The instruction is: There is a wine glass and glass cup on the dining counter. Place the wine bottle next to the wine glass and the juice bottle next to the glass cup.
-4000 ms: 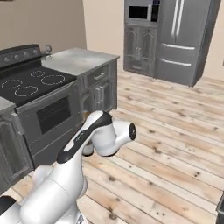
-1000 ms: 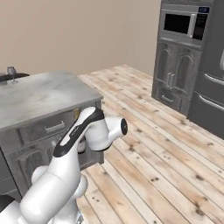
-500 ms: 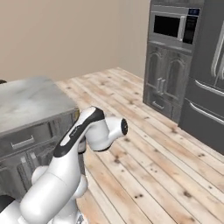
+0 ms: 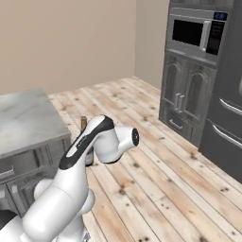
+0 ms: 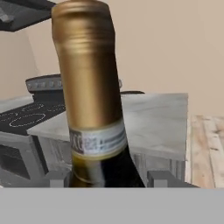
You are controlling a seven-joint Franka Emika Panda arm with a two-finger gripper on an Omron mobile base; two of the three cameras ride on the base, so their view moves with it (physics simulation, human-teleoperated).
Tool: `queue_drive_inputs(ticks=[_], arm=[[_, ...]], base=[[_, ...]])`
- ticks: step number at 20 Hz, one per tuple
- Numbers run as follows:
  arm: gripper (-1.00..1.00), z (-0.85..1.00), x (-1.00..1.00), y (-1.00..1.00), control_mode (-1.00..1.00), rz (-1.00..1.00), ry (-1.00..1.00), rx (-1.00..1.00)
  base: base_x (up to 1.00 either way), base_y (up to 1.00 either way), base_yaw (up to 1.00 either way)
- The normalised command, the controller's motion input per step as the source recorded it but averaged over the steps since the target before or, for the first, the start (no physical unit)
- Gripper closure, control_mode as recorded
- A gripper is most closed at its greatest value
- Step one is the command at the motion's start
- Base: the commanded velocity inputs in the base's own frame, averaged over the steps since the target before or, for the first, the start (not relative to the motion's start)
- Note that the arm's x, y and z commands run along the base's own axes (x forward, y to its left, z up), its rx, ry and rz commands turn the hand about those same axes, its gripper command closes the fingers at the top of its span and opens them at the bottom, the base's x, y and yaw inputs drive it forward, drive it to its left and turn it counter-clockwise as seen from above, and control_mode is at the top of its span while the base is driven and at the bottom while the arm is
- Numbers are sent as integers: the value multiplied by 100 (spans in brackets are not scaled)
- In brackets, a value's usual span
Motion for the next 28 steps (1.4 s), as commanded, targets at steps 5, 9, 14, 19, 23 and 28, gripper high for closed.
queue_drive_inputs(ticks=[5, 9, 14, 19, 23, 28], arm=[[100, 0, 0, 0, 100, 0, 0, 0], [100, 0, 0, 0, 100, 0, 0, 0], [100, 0, 0, 0, 100, 0, 0, 0], [100, 0, 0, 0, 100, 0, 0, 0], [100, 0, 0, 0, 100, 0, 0, 0], [100, 0, 0, 0, 100, 0, 0, 0]], base=[[82, -20, 13], [74, -33, 13], [73, -21, 26], [71, -14, 37], [72, -13, 37], [73, -16, 29]])
